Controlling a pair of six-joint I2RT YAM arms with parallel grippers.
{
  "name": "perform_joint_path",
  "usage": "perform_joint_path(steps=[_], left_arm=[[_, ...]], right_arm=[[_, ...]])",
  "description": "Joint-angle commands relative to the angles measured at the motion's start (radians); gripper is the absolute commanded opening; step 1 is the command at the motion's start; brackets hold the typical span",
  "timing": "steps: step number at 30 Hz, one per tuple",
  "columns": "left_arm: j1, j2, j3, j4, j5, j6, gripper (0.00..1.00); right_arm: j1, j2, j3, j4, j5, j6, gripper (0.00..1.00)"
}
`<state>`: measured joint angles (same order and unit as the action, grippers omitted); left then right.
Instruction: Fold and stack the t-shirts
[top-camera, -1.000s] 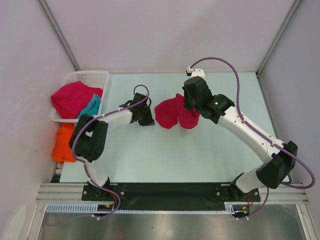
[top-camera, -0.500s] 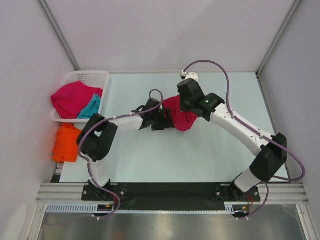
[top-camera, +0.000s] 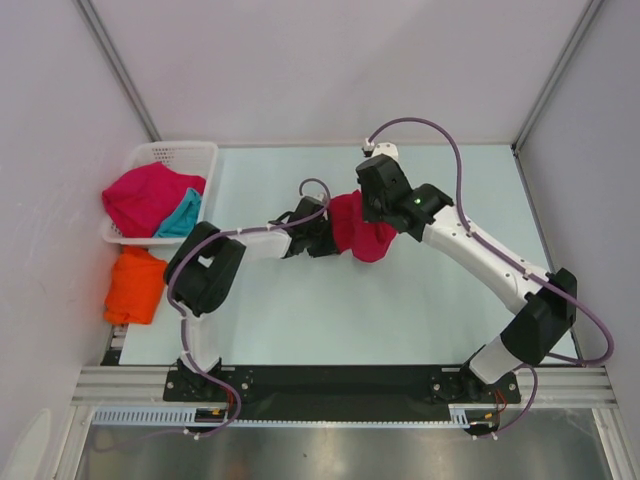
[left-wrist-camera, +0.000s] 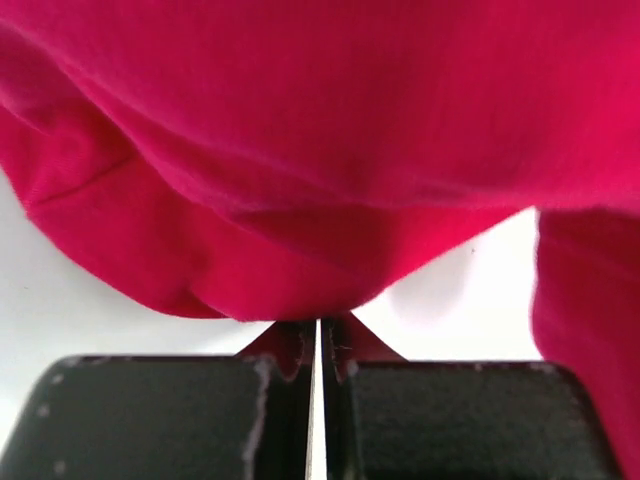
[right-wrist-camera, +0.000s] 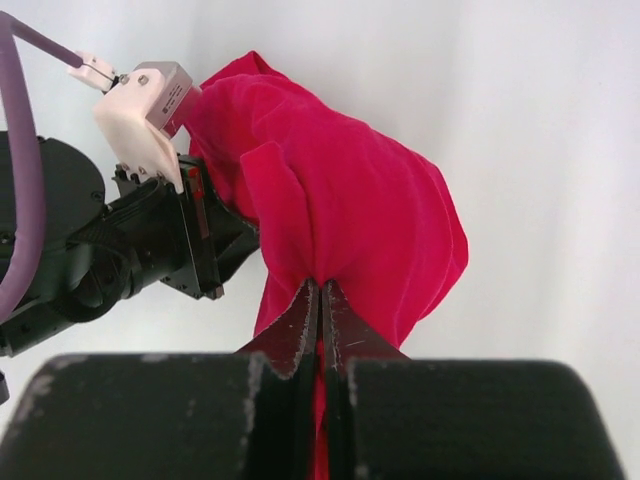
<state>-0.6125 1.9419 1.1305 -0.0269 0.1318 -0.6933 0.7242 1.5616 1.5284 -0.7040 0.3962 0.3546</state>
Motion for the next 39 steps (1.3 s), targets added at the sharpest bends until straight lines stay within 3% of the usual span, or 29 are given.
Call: perform_joint_path(steps=[1,14,31,39], left_arm=[[-0.004,-0.023,0.054,-0.03,-0.081,0.038,0.0],[0.008,-0.297,0.253,-0.301,-0.187,0.129,0.0],[0.18,-0.742,0.233,-0.531,-0.322,0.109,0.0],[0.304,-0.825,0.279,-0.643,-0.298,0.112,0.0]], right_arm=[[0.001,-0.077,0.039,-0.011,0.035,-0.016,0.0],[-0.003,-0.146,-0.034,-0.008,0.049,0.007,0.0],[-0.025,-0.23,-0.062,-0.077,0.121,-0.003,0.0],[-0.081,-0.255,-0.096,-0.088,0.161,-0.008,0.0]])
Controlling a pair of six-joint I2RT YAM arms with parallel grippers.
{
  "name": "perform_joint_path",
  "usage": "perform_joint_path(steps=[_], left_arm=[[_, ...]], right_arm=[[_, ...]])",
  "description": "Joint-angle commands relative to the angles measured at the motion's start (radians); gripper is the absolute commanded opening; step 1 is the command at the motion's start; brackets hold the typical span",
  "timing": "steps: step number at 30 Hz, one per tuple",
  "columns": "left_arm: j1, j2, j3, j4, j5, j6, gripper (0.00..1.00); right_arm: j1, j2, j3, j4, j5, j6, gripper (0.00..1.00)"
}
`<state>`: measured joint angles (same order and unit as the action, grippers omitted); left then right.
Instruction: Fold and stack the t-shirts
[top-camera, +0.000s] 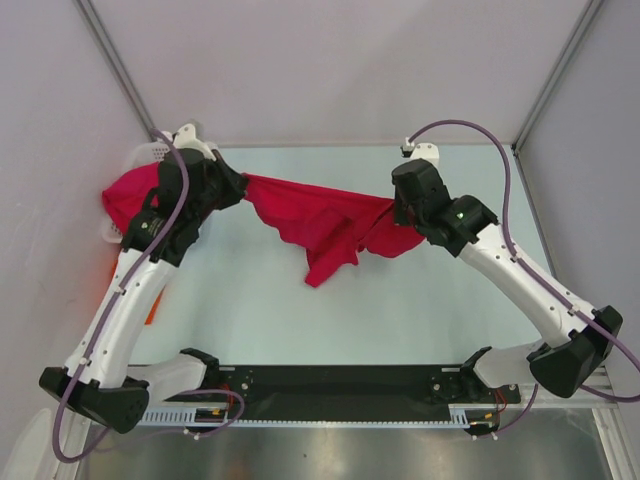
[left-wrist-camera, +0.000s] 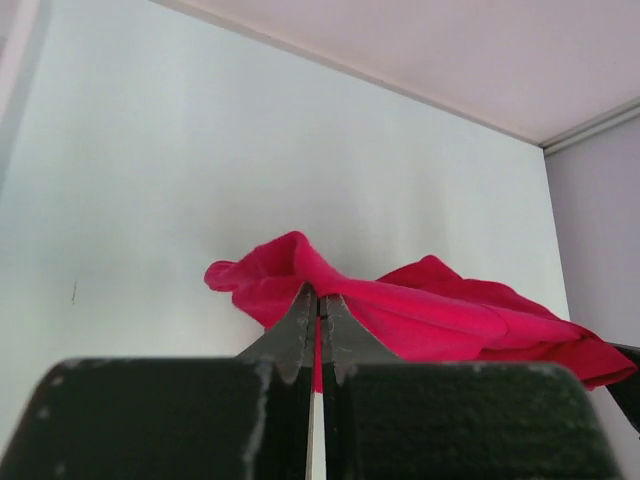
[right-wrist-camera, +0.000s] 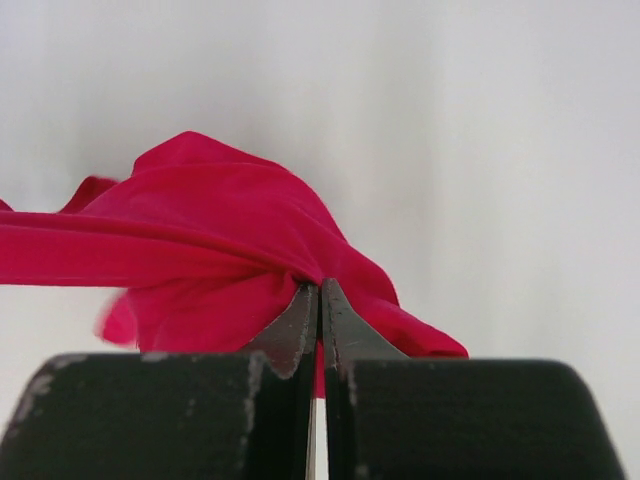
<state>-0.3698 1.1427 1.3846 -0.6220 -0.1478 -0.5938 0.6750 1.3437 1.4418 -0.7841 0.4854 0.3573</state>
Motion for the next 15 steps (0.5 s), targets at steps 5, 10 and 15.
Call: perform_joint_path(steps=[5,10,15], left_arm=[[0.115,-0.037,0.008,-0.045,0.03,0.008,0.0],[0.132,-0.026,-0.004,-0.031,0.059,0.003,0.0],[0.158,-0.009,-0.033,-0.013,0.082,0.003,0.0]], right_arm=[[-0.049,-0.041,-0.03,-0.014,0.093,-0.001,0.0],[-0.063,-0.04,-0.038,-0.017,0.09,-0.007,0.0],[-0.074,-0.018,-0.04,-0.024,0.078,-0.009,0.0]])
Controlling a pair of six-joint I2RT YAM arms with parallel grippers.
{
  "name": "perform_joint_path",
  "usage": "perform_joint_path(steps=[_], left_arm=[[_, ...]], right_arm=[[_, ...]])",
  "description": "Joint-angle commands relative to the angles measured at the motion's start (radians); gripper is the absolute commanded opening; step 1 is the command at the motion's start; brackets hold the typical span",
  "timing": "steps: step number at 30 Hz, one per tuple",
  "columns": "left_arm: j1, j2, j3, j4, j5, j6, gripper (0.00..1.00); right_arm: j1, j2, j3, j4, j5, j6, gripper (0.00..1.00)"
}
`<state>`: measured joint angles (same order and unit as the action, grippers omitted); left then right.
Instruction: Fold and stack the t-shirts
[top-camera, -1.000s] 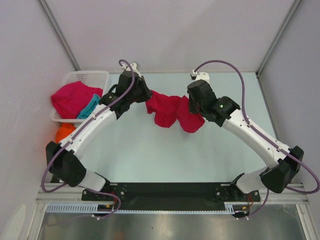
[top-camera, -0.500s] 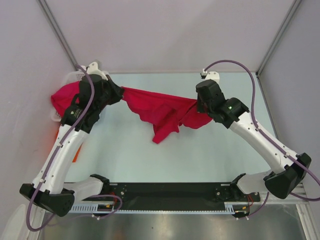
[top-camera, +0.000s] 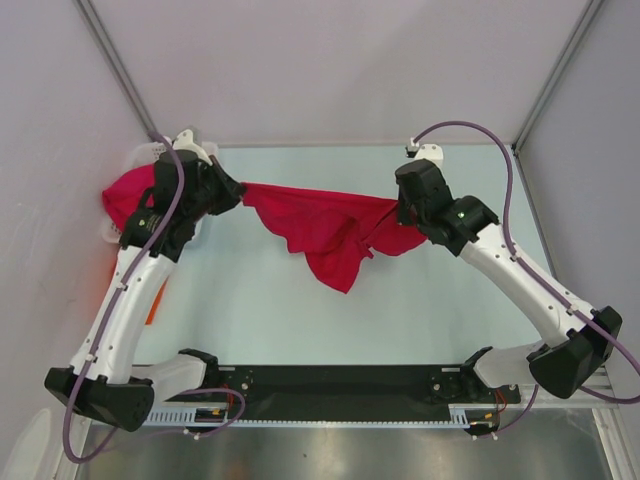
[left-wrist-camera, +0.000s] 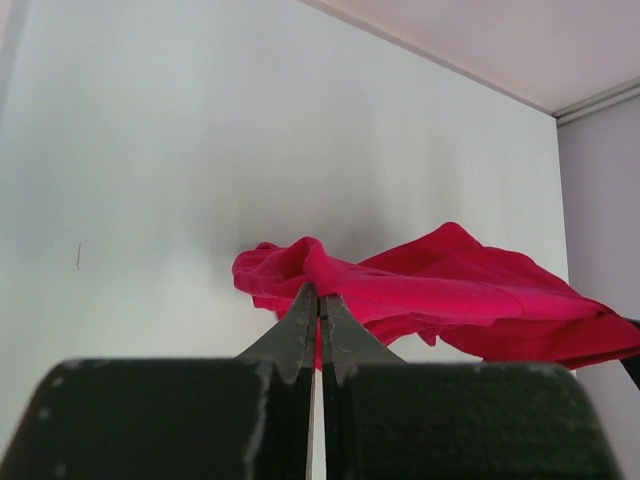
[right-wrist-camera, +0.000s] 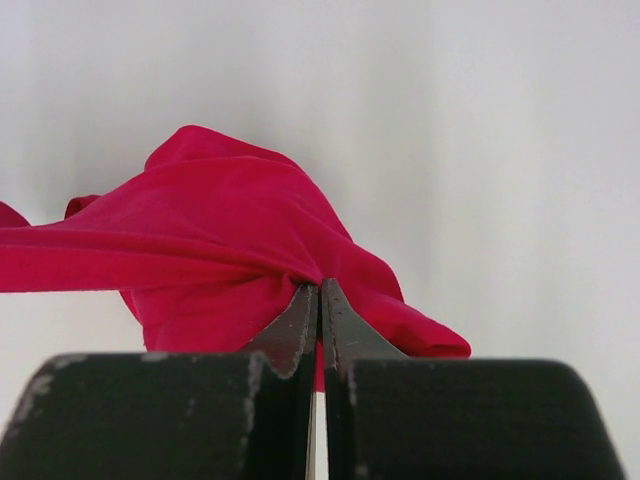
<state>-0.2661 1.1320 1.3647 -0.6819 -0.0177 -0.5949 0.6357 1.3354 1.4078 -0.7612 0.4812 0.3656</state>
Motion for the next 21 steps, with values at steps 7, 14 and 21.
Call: perform_joint_path(steps=[7,14,21], left_arm=[[0.084,0.061,-0.156,0.152,0.037,-0.012,0.0],[0.082,0.215,-0.369,0.315,0.108,-0.071,0.0],[0.102,0.255,-0.391,0.34,0.107,-0.066,0.0]], right_arm=[[-0.059,0.016,-0.093,0.012,-0.08,-0.01,0.01],[-0.034,0.076,-0.245,0.115,-0.196,0.035,0.0],[-0.018,0.067,-0.337,0.114,-0.179,0.047,0.0]])
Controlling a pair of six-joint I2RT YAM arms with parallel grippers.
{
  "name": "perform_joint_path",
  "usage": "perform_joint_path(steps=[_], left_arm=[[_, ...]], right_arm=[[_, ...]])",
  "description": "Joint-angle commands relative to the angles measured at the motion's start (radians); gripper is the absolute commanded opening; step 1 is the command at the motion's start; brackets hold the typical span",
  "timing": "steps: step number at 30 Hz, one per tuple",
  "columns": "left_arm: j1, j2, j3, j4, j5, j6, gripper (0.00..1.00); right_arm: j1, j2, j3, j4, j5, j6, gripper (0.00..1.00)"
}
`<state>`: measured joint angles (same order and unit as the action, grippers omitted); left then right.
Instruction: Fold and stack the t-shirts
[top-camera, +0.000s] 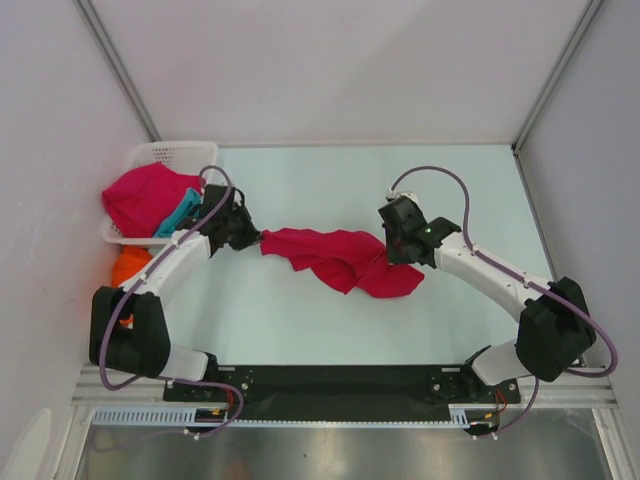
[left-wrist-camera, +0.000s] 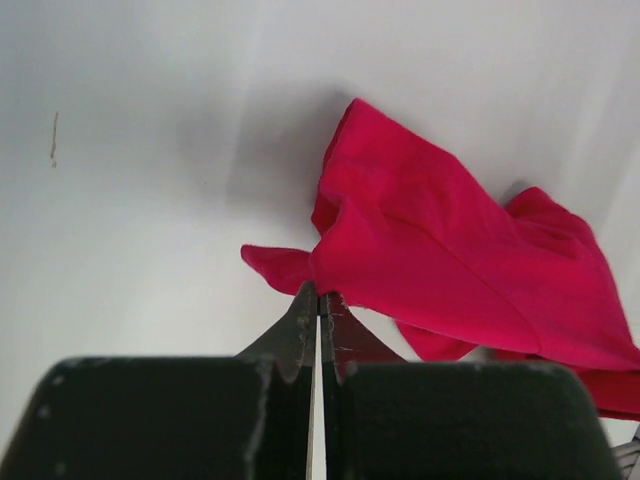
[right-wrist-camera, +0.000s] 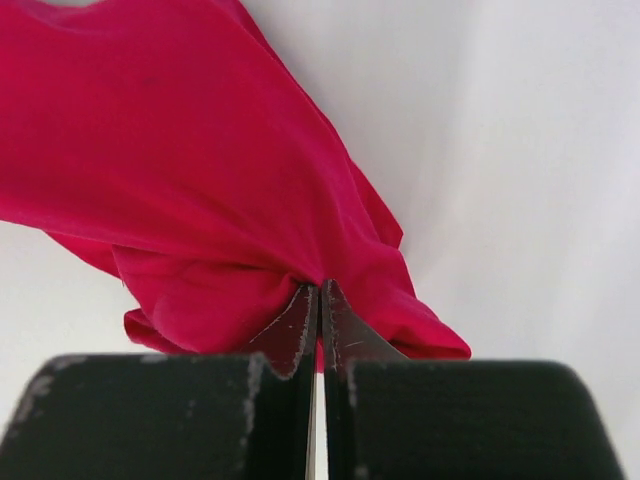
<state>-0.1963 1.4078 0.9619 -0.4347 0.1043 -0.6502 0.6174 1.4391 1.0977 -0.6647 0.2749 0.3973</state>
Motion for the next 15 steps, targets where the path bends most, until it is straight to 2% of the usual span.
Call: perform_joint_path(steps=[1,8,14,15], left_arm=[[0.04,-0.023,0.012,0.093,-0.014,-0.011,0.0],[0.07,-0.049,0.035,0.07,-0.014,-0.002,0.0],[0.078,-0.043,0.075,0.044,-0.026,0.006,0.0],[0.078,-0.035,0.075,0.045,-0.026,0.006,0.0]], right_arm=[[0.001,-0.042,-0.032,0.017,0.027,0.017,0.0],[0.05,-0.115,-0.05,-0.061,0.046,0.073,0.01],[0.223,-0.232,-0.051,-0.196,0.101,0.21,0.16],[0.251,-0.268,-0.061,-0.216,0.104,0.237,0.23]])
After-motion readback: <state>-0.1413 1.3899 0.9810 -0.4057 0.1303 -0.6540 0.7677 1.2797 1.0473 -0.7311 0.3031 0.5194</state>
